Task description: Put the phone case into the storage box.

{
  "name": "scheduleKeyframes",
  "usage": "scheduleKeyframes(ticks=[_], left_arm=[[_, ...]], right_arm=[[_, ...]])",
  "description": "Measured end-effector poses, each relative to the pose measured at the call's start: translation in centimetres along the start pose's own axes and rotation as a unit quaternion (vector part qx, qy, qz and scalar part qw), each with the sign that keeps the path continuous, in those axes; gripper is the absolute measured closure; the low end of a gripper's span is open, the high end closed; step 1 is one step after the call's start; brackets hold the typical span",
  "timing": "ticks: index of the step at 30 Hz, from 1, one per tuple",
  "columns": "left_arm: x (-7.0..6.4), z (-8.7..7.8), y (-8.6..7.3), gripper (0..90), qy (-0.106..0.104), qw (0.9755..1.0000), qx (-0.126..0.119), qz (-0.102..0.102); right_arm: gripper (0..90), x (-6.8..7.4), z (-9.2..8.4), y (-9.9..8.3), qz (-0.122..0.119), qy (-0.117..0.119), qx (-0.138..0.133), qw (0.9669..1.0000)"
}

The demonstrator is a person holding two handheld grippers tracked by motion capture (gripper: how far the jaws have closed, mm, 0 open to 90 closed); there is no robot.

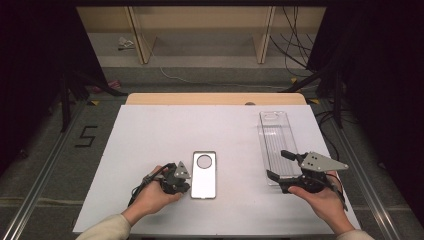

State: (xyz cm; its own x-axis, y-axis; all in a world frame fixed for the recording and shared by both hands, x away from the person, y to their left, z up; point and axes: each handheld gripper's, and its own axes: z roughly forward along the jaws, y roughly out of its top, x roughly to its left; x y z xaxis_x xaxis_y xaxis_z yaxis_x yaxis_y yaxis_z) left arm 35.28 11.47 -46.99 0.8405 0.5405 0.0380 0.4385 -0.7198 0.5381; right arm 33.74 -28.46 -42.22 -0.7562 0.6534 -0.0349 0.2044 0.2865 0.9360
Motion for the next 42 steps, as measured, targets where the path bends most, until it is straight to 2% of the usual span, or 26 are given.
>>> scheduleKeyframes(ticks=[6, 7, 8, 9, 10, 11, 15, 19, 20, 21, 22, 23, 24, 25, 26, 27, 28, 31, 36, 42], left_arm=[[0.4, -1.1, -0.2, 74.9, -0.003, 0.9996, -0.029, -0.003], [0.6, -1.4, -0.3, 67.4, 0.002, 0.9991, -0.041, -0.013], [0.6, -1.4, -0.3, 64.7, 0.002, 0.9991, -0.041, -0.013], [0.8, -1.7, -0.4, 64.7, 0.005, 0.9987, -0.047, -0.017], [1.1, -2.0, -0.5, 57.0, 0.009, 0.9973, -0.066, -0.03], [1.1, -2.0, -0.5, 55.5, 0.009, 0.9973, -0.066, -0.03], [1.7, -2.6, -0.8, 49.5, 0.012, 0.9948, -0.089, -0.047], [1.7, -2.8, -0.8, 41.2, 0.016, 0.9937, -0.099, -0.049], [1.6, -2.8, -0.8, 37.4, 0.018, 0.9933, -0.103, -0.049], [1.6, -2.9, -0.8, 28.1, 0.02, 0.9929, -0.107, -0.048], [1.5, -3.0, -0.8, 28.1, 0.022, 0.9927, -0.109, -0.047], [1.5, -3.1, -0.8, 23.1, 0.023, 0.9925, -0.111, -0.046], [1.5, -3.1, -0.8, 13.9, 0.025, 0.9919, -0.116, -0.045], [1.4, -3.3, -0.8, 13.9, 0.026, 0.9914, -0.121, -0.043], [1.4, -3.4, -0.8, 6.9, 0.026, 0.9908, -0.125, -0.043], [1.4, -3.5, -0.9, 6.9, 0.024, 0.9903, -0.129, -0.044], [1.5, -3.6, -0.9, 2.6, 0.023, 0.9899, -0.132, -0.045], [1.5, -3.8, -1.0, 0.3, 0.022, 0.9889, -0.141, -0.04], [1.5, -3.7, -1.2, 0.0, 0.026, 0.9897, -0.136, -0.037], [1.7, -3.7, -1.2, 0.0, 0.031, 0.989, -0.14, -0.037]], right_arm=[[17.8, 0.0, 0.0, 0.0, 0.0, 0.001, 0.0, 1.0], [17.8, 0.0, 0.0, 0.0, -0.001, 0.001, 0.001, 1.0], [17.8, 0.0, 0.0, 0.0, -0.001, 0.001, 0.001, 1.0], [17.7, 0.0, 0.0, 0.0, -0.001, 0.001, 0.001, 1.0], [17.8, 0.0, 0.0, 0.0, -0.001, 0.001, 0.001, 1.0], [17.8, 0.0, 0.0, 0.0, -0.001, 0.001, 0.001, 1.0], [17.8, 0.0, 0.0, 0.0, -0.002, 0.001, 0.001, 1.0], [17.8, 0.0, 0.0, 0.0, -0.002, 0.002, 0.001, 1.0], [17.8, 0.0, 0.0, 0.0, -0.002, 0.002, 0.002, 1.0], [17.8, 0.1, 0.1, 0.0, -0.004, 0.004, 0.001, 1.0], [17.8, 0.1, 0.1, 0.0, -0.004, 0.004, 0.001, 1.0], [17.8, 0.1, 0.1, 0.1, -0.006, 0.005, 0.003, 1.0], [17.9, 0.3, 0.2, 0.1, -0.009, 0.009, 0.007, 0.9999], [17.9, 0.3, 0.2, 0.1, -0.009, 0.009, 0.007, 0.9999], [17.9, 0.5, 0.3, 0.1, -0.014, 0.013, 0.011, 0.9998], [17.9, 0.5, 0.3, 0.1, -0.014, 0.013, 0.011, 0.9998], [18.0, 0.6, 0.4, 0.2, -0.016, 0.015, 0.012, 0.9997], [18.0, 0.9, 0.6, 0.2, -0.022, 0.021, 0.017, 0.9994], [18.0, 1.2, 0.9, 0.3, -0.028, 0.027, 0.022, 0.999], [18.9, 2.5, 2.0, 0.8, -0.059, 0.053, 0.051, 0.9955]])
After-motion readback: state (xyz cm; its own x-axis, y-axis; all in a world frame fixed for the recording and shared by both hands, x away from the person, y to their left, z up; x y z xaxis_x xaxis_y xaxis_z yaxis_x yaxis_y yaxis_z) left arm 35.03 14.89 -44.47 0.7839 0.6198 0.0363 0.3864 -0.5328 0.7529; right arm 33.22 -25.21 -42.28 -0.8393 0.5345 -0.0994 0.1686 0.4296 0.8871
